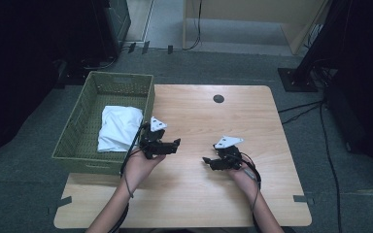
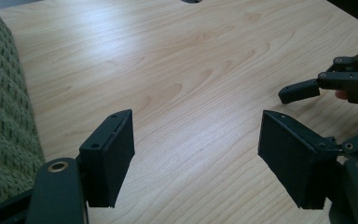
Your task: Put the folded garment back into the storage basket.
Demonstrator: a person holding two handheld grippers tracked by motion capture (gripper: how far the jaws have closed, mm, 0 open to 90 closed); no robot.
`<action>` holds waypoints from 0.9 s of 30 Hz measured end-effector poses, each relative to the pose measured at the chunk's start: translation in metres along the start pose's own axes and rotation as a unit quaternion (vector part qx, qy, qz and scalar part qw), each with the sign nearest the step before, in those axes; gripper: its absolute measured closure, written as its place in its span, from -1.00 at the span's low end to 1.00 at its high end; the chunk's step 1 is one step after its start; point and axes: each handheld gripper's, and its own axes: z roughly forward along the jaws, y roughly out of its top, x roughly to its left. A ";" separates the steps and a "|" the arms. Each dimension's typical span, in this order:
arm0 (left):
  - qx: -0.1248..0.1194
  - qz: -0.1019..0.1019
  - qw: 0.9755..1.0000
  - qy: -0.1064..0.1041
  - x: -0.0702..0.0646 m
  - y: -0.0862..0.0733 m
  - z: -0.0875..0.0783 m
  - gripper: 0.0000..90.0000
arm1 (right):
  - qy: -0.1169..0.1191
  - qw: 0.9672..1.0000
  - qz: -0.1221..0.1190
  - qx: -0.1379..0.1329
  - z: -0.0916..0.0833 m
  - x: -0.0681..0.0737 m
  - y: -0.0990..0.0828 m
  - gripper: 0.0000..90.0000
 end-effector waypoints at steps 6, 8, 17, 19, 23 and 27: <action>-0.005 0.012 1.000 0.005 -0.005 -0.007 0.005 -0.39 | 0.002 1.000 -0.002 -0.001 0.003 0.000 -0.003 -0.38; -0.005 0.017 1.000 0.005 -0.006 -0.008 0.006 -0.39 | 0.003 1.000 -0.003 -0.004 0.003 -0.001 -0.004 -0.40; -0.003 0.020 1.000 -0.007 -0.013 -0.016 0.016 -0.39 | 0.004 1.000 -0.003 -0.004 0.003 -0.001 -0.004 -0.43; -0.003 0.026 1.000 -0.005 -0.015 -0.017 0.018 -0.39 | 0.005 1.000 -0.004 -0.004 0.003 -0.001 -0.004 -0.45; 0.000 0.029 0.999 -0.014 -0.019 -0.021 0.024 -0.39 | 0.007 1.000 -0.007 -0.001 0.004 0.000 -0.004 -0.49; 0.006 0.031 0.999 -0.018 -0.020 -0.028 0.033 -0.39 | 0.007 1.000 -0.006 -0.002 0.004 0.000 -0.004 -0.50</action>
